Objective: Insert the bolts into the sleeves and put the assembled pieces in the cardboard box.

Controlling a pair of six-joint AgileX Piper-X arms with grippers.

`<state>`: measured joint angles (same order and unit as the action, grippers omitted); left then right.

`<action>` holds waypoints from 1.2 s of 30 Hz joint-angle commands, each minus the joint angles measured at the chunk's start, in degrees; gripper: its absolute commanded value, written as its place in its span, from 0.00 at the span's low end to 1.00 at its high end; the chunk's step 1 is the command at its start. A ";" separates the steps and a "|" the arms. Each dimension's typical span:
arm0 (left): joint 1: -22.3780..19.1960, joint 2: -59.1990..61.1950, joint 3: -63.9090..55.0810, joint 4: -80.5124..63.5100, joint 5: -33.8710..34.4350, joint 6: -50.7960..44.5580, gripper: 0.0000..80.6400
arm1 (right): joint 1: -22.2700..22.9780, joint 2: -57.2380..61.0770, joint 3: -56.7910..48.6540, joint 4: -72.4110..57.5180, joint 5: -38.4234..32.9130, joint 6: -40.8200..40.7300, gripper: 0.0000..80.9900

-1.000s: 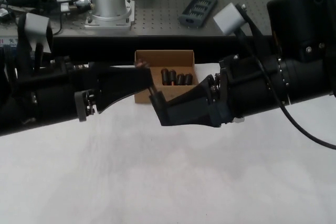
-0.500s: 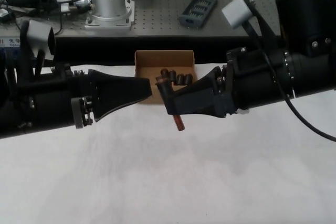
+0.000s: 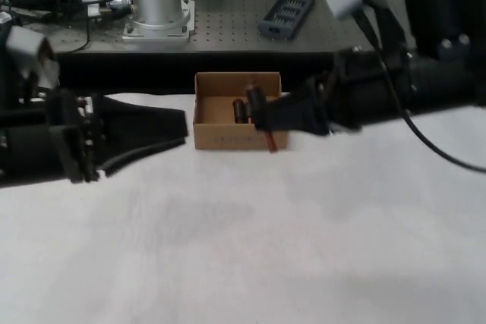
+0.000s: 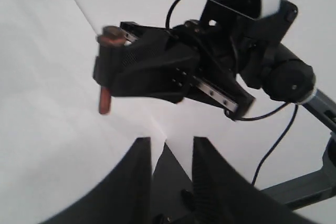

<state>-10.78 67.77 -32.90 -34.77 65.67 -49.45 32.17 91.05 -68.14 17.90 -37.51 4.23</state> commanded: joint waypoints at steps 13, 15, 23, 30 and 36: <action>12.20 -20.62 -0.41 31.01 -7.29 11.33 0.04 | -4.63 31.72 -35.71 1.23 0.77 6.78 0.03; 13.30 -23.74 -0.41 38.44 -10.97 14.79 0.04 | -4.87 36.45 -41.23 1.52 0.77 9.56 0.03; 14.10 -31.03 -0.41 58.66 -22.60 25.97 0.04 | -4.85 48.99 -53.96 2.50 0.77 16.78 0.03; 14.10 -30.94 -0.41 60.38 -24.37 28.59 0.04 | -4.73 51.52 -54.90 9.82 2.13 15.26 0.03; 14.10 -30.94 -0.41 60.38 -25.10 29.15 0.04 | -4.71 51.67 -54.90 10.14 4.82 13.71 0.03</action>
<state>3.18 37.04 -32.91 25.63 40.92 -20.96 27.56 142.98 -122.07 28.20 -33.27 18.90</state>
